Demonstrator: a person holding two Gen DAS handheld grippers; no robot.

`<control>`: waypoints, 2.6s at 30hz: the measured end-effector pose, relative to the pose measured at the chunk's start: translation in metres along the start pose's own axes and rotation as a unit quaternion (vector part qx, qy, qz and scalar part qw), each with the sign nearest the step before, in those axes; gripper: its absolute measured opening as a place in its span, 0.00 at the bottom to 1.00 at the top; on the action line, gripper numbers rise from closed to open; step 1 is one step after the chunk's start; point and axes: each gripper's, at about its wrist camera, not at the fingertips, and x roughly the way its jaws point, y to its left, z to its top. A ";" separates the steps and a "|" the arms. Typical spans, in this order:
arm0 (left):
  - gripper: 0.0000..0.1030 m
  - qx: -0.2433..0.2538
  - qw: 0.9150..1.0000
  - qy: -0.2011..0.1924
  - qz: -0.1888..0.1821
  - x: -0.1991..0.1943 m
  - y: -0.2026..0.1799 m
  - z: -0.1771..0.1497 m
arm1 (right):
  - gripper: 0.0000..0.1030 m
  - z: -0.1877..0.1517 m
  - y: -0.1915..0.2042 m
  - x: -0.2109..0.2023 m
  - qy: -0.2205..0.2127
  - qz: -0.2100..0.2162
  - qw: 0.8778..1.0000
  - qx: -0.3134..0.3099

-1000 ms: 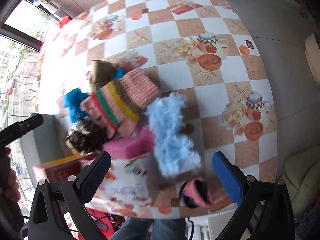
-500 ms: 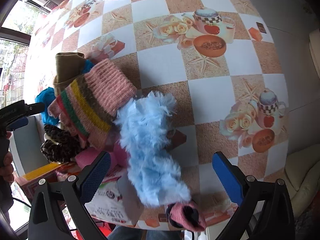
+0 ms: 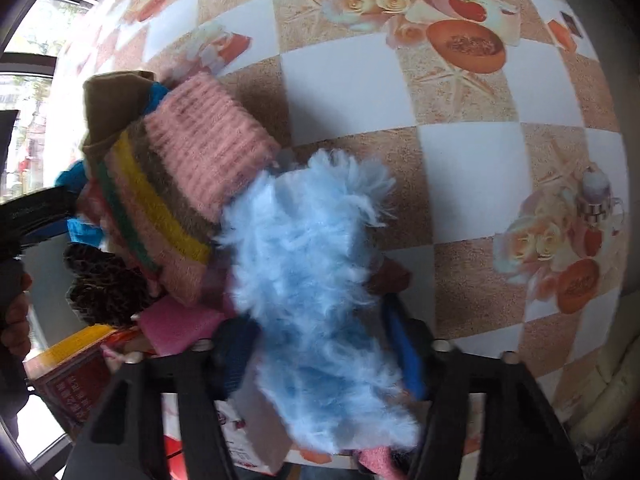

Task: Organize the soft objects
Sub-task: 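Grasp the blue cloth with the left tool while the right tool grasps the fluffy duster, then carry the blue cloth and fluffy duster in both tools over the white box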

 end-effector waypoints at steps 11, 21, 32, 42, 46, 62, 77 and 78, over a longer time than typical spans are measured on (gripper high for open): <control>0.27 -0.011 0.998 -0.058 -0.019 -0.005 -0.004 -0.018 | 0.33 -0.004 -0.022 -0.023 -0.041 0.052 0.997 0.037; 0.27 0.003 0.994 -0.099 -0.055 -0.041 -0.016 -0.057 | 0.33 -0.025 -0.021 -0.056 -0.055 0.066 0.995 0.048; 0.27 0.071 0.986 -0.124 -0.085 -0.104 -0.031 -0.100 | 0.33 -0.052 -0.019 -0.091 -0.076 0.050 0.994 0.056; 0.27 0.142 0.973 -0.130 -0.124 -0.116 -0.051 -0.171 | 0.33 -0.105 -0.016 -0.104 -0.094 0.040 0.992 0.071; 0.27 0.173 0.968 -0.128 -0.131 -0.113 -0.056 -0.204 | 0.33 -0.132 -0.010 -0.102 -0.095 0.033 0.992 0.080; 0.27 0.250 0.954 -0.102 -0.126 -0.085 -0.022 -0.307 | 0.33 -0.237 0.038 -0.079 -0.083 0.033 0.992 0.092; 0.27 0.174 0.966 -0.144 -0.129 -0.089 0.054 -0.332 | 0.33 -0.263 0.116 -0.070 -0.077 0.022 0.997 0.002; 0.27 0.169 0.966 -0.146 -0.130 -0.089 0.058 -0.332 | 0.33 -0.263 0.122 -0.070 -0.077 0.020 0.997 -0.006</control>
